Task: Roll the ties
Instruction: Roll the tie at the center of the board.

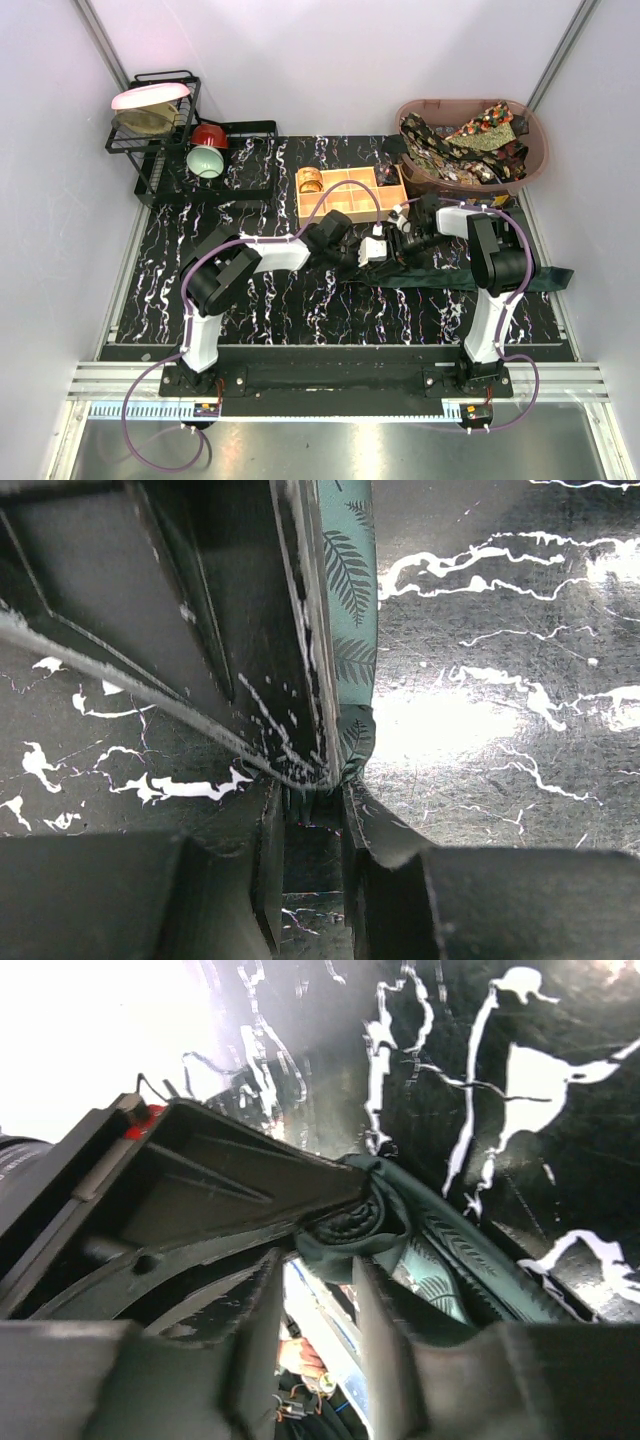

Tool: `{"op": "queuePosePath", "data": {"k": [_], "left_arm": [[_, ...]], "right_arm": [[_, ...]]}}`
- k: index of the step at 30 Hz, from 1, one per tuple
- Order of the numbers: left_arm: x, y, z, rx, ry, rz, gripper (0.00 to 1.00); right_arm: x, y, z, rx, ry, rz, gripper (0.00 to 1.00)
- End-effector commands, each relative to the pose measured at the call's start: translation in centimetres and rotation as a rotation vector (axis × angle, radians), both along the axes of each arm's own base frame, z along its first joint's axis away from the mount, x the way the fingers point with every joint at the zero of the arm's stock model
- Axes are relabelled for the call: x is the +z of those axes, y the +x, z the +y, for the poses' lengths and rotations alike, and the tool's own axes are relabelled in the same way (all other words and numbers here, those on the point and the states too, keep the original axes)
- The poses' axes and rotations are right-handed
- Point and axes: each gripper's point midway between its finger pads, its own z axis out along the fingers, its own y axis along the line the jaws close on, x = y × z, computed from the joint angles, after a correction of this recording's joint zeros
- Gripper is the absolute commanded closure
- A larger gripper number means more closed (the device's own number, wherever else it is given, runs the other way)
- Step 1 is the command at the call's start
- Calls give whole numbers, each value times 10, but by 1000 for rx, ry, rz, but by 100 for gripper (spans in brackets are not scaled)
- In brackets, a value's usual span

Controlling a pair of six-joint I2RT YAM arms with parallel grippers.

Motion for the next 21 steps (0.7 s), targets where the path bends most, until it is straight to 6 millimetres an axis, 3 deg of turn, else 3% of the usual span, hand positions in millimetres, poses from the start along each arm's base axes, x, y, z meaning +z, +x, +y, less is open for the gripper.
{"op": "queuePosePath", "data": {"k": [1, 2, 3, 11, 13, 16, 19, 21], "left_arm": [[-37, -8, 30, 69, 180, 56, 91], [-36, -7, 30, 73, 181, 55, 91], [-35, -8, 30, 71, 180, 54, 91], [-29, -9, 30, 72, 176, 56, 81], [-26, -9, 30, 72, 169, 56, 63], [-4, -5, 25, 75, 87, 18, 40], [21, -5, 23, 41, 3, -58, 26], [35, -5, 22, 5, -32, -117, 9]], "right_arm": [[-3, -4, 8, 7, 5, 2, 69], [-4, -4, 7, 6, -1, 1, 78], [-9, -5, 5, 3, -23, 6, 100], [-25, -4, -16, -10, -162, -9, 100], [-27, -4, -20, -10, -179, -13, 100], [-29, -5, -23, -2, -190, -15, 100], [-28, -5, -25, 1, -192, -16, 100], [-28, -5, -26, 6, -193, -24, 100]]}}
